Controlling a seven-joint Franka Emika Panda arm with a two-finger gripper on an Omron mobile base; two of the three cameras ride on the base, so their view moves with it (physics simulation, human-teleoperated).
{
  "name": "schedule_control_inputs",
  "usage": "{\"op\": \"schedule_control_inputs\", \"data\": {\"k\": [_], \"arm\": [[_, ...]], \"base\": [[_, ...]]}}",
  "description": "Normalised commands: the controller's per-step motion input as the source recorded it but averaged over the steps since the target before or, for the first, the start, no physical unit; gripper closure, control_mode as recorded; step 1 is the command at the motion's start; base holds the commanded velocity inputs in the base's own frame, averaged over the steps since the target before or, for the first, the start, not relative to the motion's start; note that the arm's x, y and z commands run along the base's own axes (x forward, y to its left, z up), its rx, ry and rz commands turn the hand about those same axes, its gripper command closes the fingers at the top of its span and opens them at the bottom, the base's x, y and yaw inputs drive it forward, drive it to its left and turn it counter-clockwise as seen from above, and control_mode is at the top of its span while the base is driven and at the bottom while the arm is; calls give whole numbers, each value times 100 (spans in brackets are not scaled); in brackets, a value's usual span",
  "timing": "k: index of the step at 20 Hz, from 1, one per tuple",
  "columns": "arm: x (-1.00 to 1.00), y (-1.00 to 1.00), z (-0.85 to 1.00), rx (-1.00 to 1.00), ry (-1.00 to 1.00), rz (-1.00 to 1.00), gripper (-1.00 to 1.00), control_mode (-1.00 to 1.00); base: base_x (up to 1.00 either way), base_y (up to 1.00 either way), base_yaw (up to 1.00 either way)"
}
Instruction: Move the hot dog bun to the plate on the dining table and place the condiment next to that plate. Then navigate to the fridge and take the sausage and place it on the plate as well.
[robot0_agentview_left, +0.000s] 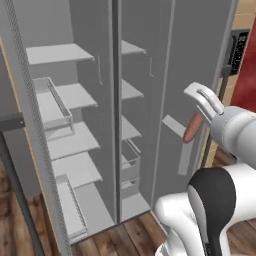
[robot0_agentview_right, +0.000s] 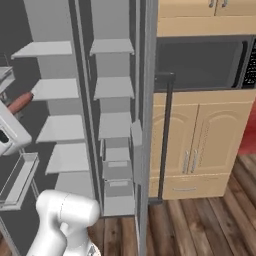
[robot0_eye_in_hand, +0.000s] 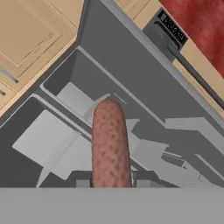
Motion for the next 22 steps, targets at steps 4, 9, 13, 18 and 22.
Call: {"op": "schedule_control_inputs", "data": {"k": [4,9,13,18,22], "arm": [[0,0,0,0,0,0,100,100],[0,0,0,0,0,0,100,100],[0,0,0,0,0,0,100,100],[0,0,0,0,0,0,100,100],[0,0,0,0,0,0,100,100]], "base": [[-36,47,-22],[23,19,-1],[23,5,-18],[22,20,-35],[-95,5,-54]]}}
